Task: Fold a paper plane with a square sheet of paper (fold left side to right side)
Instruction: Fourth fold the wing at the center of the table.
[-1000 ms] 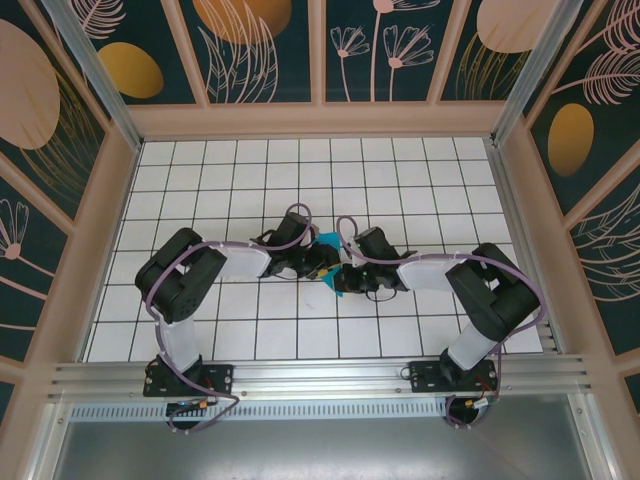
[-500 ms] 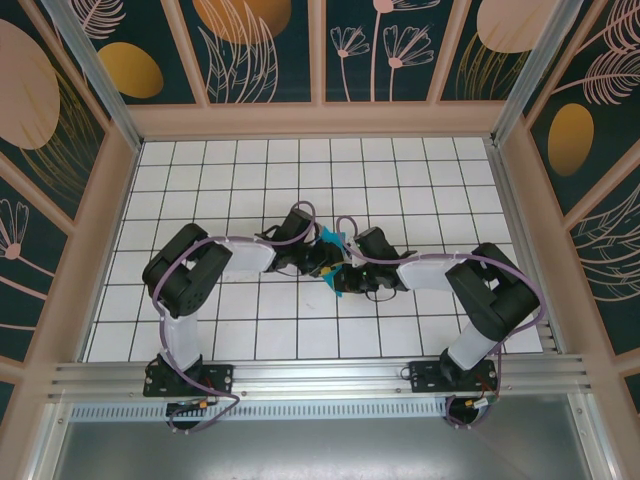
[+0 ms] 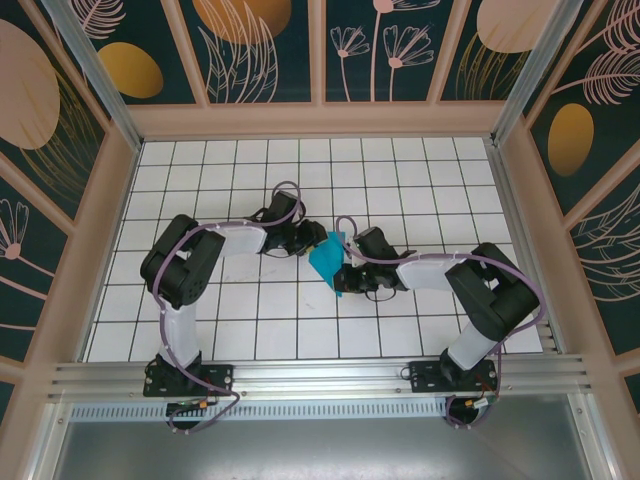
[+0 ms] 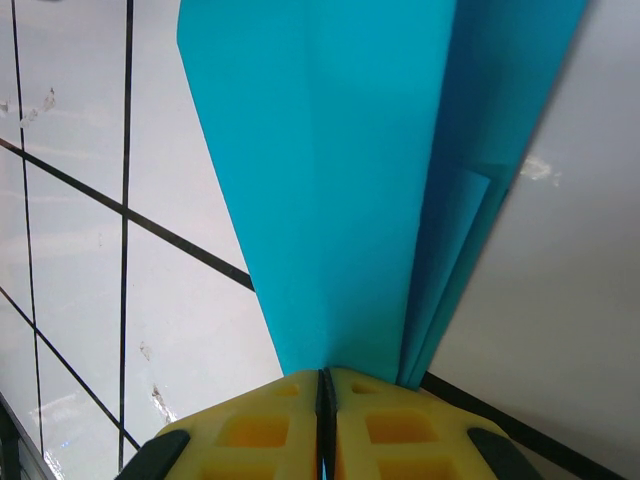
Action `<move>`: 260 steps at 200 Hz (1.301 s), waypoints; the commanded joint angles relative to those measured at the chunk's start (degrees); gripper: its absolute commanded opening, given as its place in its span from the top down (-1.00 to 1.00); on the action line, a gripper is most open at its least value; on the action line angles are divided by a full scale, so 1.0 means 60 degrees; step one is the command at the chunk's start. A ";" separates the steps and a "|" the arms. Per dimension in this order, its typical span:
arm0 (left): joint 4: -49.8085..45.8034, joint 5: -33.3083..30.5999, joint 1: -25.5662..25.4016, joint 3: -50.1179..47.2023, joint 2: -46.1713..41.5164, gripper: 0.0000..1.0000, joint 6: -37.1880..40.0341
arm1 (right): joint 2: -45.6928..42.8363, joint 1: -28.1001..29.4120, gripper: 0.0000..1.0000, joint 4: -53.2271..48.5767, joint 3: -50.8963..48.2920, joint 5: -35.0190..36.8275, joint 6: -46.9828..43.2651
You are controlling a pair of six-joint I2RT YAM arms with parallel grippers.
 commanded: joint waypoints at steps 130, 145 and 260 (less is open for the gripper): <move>0.1323 0.1242 -0.1336 -0.0947 -0.0793 0.27 -0.1082 | 0.0465 0.0377 0.81 -0.1341 -0.0469 0.1162 -0.0104; 0.1322 0.1183 -0.1359 -0.1194 -0.0698 0.27 -0.1192 | 0.0476 0.0413 0.82 -0.1216 -0.0514 0.1206 -0.0090; 0.1598 0.0998 -0.1292 -0.1593 -0.0367 0.37 -0.1501 | 0.0651 0.0560 0.91 -0.0904 -0.0720 0.1524 -0.0148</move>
